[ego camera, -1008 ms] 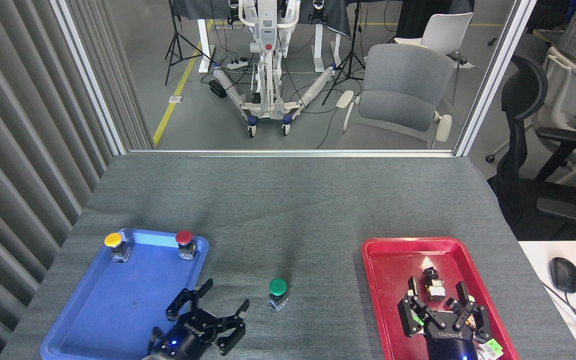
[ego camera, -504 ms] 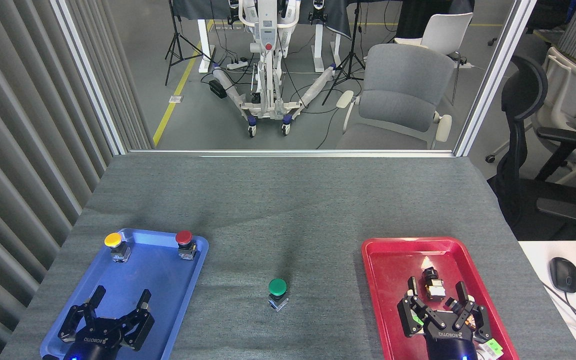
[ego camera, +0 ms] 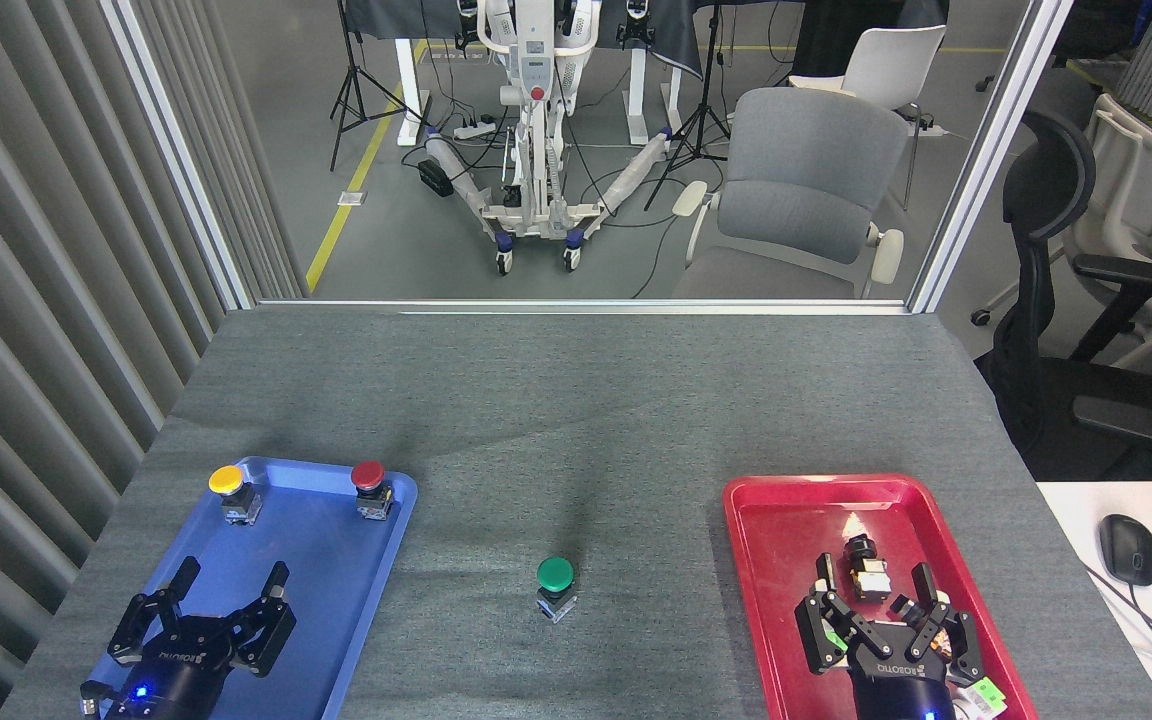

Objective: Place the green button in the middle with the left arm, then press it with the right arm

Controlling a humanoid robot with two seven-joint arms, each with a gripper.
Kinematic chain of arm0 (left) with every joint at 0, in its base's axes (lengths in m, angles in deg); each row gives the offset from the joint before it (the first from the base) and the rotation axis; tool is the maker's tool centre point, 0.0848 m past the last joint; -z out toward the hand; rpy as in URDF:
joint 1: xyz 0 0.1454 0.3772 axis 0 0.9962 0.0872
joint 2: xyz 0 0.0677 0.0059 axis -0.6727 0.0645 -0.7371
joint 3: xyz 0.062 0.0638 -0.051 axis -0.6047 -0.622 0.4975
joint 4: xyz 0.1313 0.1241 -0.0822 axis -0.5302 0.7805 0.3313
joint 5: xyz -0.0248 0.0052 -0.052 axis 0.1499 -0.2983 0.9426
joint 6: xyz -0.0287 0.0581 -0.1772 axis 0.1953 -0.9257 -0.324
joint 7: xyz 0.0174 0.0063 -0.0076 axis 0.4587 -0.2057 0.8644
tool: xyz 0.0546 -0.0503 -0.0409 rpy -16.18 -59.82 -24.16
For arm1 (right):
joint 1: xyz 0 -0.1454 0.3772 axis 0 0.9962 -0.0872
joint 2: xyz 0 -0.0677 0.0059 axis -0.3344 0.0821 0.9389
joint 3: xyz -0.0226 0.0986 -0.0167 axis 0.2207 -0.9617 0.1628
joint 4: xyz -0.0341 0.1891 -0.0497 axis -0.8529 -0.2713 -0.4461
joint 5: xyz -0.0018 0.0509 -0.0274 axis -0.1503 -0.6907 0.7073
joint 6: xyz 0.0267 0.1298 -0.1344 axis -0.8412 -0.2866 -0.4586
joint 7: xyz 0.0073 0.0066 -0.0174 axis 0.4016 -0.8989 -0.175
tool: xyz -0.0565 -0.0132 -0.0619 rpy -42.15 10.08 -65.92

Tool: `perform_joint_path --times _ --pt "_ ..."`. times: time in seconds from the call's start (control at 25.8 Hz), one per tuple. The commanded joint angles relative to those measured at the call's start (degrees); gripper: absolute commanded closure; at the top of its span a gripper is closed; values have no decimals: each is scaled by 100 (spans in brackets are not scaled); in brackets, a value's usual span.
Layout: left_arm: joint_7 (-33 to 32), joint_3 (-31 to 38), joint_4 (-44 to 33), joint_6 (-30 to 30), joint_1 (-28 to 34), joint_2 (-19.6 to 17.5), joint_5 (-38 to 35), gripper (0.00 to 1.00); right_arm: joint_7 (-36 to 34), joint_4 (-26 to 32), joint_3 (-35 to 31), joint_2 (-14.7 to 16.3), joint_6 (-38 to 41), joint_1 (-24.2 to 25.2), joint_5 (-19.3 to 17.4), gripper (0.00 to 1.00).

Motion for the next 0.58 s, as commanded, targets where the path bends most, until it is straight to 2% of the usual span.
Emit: perform_joint_path --times 0.0,0.12,0.23,0.54 --pt "7 3 175 -7 -269 -60 -5 0 -5 0 -4 -4 0 0 0 0" --pt "7 -24 562 54 -708 -95 -5 0 3 0 -4 14 0 0 0 0" --pt "7 -23 685 125 -875 -341 -5 0 3 0 13 14 0 18 0 0" --pt "33 -32 782 300 -814 -456 4 0 -14 -150 242 5 -35 -97 -9 0"
